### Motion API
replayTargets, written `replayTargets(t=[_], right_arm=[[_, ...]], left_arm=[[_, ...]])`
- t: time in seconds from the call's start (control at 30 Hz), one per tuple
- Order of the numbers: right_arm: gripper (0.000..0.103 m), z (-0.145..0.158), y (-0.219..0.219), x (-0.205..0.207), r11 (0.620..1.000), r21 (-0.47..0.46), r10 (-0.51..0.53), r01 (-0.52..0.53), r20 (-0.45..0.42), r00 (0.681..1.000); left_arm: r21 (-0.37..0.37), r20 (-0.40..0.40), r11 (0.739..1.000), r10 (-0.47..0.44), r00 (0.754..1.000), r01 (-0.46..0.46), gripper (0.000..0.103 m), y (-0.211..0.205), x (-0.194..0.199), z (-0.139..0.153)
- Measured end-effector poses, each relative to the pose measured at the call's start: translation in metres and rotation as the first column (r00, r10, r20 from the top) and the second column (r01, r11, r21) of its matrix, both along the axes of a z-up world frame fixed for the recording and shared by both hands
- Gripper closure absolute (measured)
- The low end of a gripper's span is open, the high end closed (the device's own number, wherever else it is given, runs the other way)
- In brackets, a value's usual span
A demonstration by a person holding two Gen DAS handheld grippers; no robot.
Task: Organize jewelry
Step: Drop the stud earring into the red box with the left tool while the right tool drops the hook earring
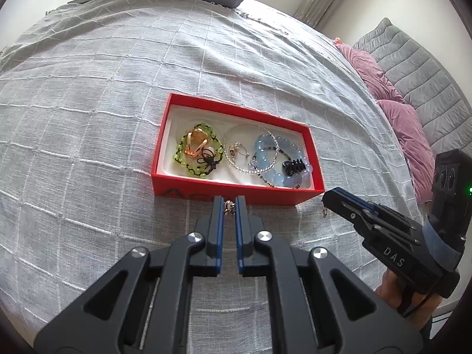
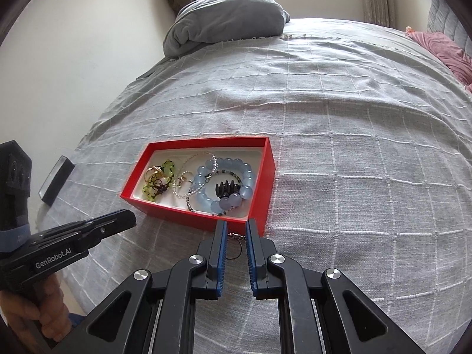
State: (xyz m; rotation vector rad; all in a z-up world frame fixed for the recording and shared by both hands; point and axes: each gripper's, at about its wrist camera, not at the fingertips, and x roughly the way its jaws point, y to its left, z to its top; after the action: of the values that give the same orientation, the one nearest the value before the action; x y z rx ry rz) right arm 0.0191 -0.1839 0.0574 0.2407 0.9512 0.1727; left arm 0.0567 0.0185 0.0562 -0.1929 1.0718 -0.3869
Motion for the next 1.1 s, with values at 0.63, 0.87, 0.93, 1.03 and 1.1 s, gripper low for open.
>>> replayTargets(t=[0.63,0.87,0.93,1.03,1.1], right_arm=[[0.09,0.003,0.011,0.04,0.993,0.119,0.009,-0.013,0.034,0.999],[0.09,0.002,0.007,0.052,0.995,0.103,-0.017,0.013,0.038,0.999],[0.09,0.001,0.005,0.055,0.994,0.107,-0.024,0.019,0.044,0.999],[0.09,0.0,0.005,0.06,0.994,0.111,-0.022,0.017,0.051,0.998],[0.089,0.0,0.005,0.061,0.993,0.118,-0.011,0.005,0.054,0.998]], left_arm=[[-0.015,-0.008,1.0,0.02,1.0,-0.021,0.094,-0.022,0.033,-0.004],[-0.037,-0.022,0.999,0.014,1.0,-0.015,0.094,-0.033,0.043,-0.008],[-0.041,-0.024,0.999,0.016,1.0,-0.017,0.094,-0.035,0.047,-0.009],[-0.041,-0.029,0.999,0.017,0.999,-0.018,0.094,-0.038,0.052,-0.011],[-0.045,-0.034,0.999,0.021,0.999,-0.023,0.094,-0.039,0.054,-0.012]])
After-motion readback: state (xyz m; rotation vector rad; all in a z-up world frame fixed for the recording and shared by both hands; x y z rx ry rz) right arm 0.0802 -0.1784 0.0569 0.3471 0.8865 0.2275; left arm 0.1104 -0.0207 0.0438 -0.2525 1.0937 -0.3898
